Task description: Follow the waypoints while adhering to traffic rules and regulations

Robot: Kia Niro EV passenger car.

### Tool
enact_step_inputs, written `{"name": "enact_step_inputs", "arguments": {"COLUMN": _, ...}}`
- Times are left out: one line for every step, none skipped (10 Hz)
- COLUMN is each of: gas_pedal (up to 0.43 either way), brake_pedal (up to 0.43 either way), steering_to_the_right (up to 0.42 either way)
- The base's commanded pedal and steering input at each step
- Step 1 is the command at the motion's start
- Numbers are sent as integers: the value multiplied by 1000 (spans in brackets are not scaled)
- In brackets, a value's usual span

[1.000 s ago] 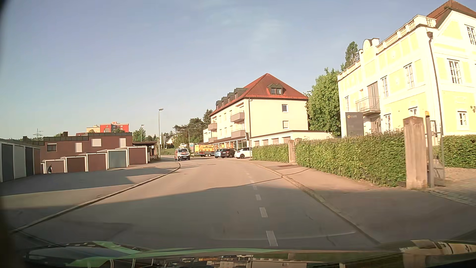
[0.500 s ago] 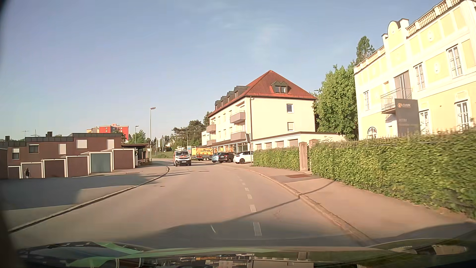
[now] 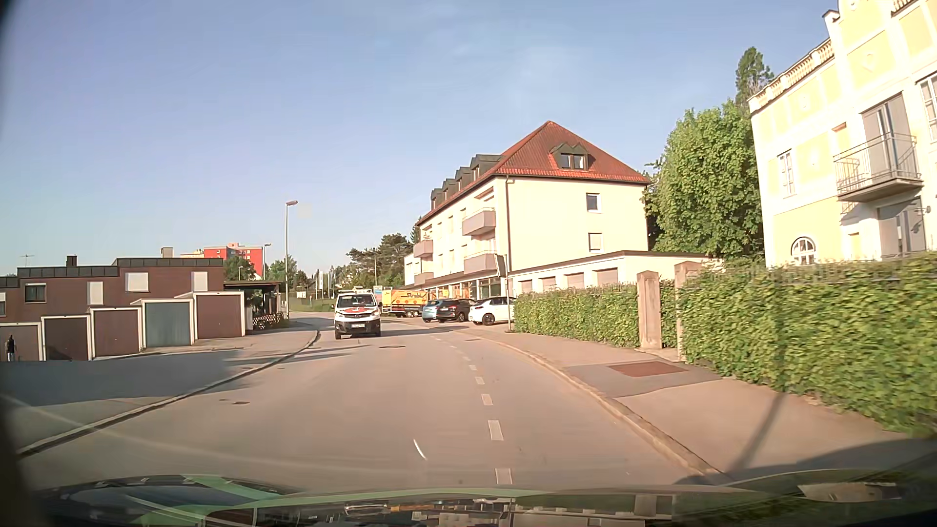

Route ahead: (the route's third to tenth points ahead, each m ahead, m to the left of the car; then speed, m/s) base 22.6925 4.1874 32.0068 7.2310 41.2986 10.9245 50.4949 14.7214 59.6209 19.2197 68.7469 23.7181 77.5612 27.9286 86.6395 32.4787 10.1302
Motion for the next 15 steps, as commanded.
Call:
{"name": "enact_step_inputs", "arguments": {"gas_pedal": 98, "brake_pedal": 0, "steering_to_the_right": -35}}
{"name": "enact_step_inputs", "arguments": {"gas_pedal": 98, "brake_pedal": 0, "steering_to_the_right": -41}}
{"name": "enact_step_inputs", "arguments": {"gas_pedal": 98, "brake_pedal": 0, "steering_to_the_right": -46}}
{"name": "enact_step_inputs", "arguments": {"gas_pedal": 98, "brake_pedal": 0, "steering_to_the_right": -50}}
{"name": "enact_step_inputs", "arguments": {"gas_pedal": 98, "brake_pedal": 0, "steering_to_the_right": -55}}
{"name": "enact_step_inputs", "arguments": {"gas_pedal": 98, "brake_pedal": 0, "steering_to_the_right": -56}}
{"name": "enact_step_inputs", "arguments": {"gas_pedal": 98, "brake_pedal": 0, "steering_to_the_right": -57}}
{"name": "enact_step_inputs", "arguments": {"gas_pedal": 98, "brake_pedal": 0, "steering_to_the_right": -58}}
{"name": "enact_step_inputs", "arguments": {"gas_pedal": 98, "brake_pedal": 0, "steering_to_the_right": -58}}
{"name": "enact_step_inputs", "arguments": {"gas_pedal": 98, "brake_pedal": 0, "steering_to_the_right": -58}}
{"name": "enact_step_inputs", "arguments": {"gas_pedal": 98, "brake_pedal": 0, "steering_to_the_right": -58}}
{"name": "enact_step_inputs", "arguments": {"gas_pedal": 98, "brake_pedal": 0, "steering_to_the_right": -56}}
{"name": "enact_step_inputs", "arguments": {"gas_pedal": 98, "brake_pedal": 0, "steering_to_the_right": -56}}
{"name": "enact_step_inputs", "arguments": {"gas_pedal": 98, "brake_pedal": 0, "steering_to_the_right": -56}}
{"name": "enact_step_inputs", "arguments": {"gas_pedal": 98, "brake_pedal": 0, "steering_to_the_right": -56}}
